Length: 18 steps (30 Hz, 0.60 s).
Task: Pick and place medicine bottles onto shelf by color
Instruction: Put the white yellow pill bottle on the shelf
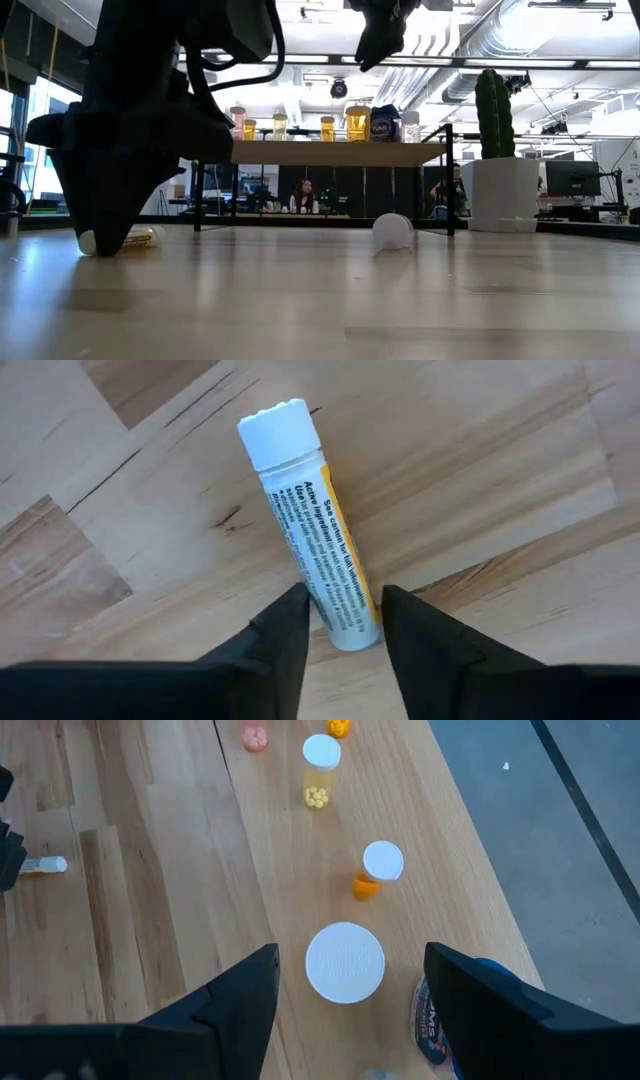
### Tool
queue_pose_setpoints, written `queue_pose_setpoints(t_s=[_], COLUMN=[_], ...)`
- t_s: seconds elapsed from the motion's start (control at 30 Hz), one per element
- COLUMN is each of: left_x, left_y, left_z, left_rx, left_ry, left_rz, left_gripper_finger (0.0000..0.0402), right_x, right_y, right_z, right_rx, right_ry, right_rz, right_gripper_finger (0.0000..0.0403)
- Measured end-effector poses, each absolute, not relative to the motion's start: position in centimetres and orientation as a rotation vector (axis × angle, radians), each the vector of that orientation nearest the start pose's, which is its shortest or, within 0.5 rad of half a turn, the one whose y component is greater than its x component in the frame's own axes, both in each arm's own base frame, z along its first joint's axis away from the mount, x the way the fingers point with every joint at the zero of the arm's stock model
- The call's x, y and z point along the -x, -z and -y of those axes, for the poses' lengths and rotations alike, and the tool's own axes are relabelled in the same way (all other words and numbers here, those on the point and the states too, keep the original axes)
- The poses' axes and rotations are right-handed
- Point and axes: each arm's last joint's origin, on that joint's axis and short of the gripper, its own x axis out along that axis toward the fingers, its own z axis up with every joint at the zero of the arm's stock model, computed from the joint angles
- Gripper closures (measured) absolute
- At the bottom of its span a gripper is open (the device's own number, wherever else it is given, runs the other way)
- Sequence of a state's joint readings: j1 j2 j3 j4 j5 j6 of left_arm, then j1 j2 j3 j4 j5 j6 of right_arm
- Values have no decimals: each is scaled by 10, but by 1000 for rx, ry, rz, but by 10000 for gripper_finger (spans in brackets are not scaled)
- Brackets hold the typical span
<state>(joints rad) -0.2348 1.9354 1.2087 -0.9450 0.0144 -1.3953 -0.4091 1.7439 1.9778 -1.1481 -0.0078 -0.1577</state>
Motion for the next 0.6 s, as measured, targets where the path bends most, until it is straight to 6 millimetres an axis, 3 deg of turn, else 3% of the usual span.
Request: queue_pose_setpoints(t_s=[0.3, 0.6], left_x=[-319, -319], left_y=[-136, -139], left_z=[78, 78], left_rx=[802, 752], left_ry=[-882, -732], left_rz=[-1488, -1544], left_gripper_finger=[337, 333], right_x=[-320, -320], right_y=[-402, -402], right_z=[139, 138], right_rx=[-45, -43], right_ry=[300, 298], right_rz=[-926, -931], right_gripper_finger=[162, 162])
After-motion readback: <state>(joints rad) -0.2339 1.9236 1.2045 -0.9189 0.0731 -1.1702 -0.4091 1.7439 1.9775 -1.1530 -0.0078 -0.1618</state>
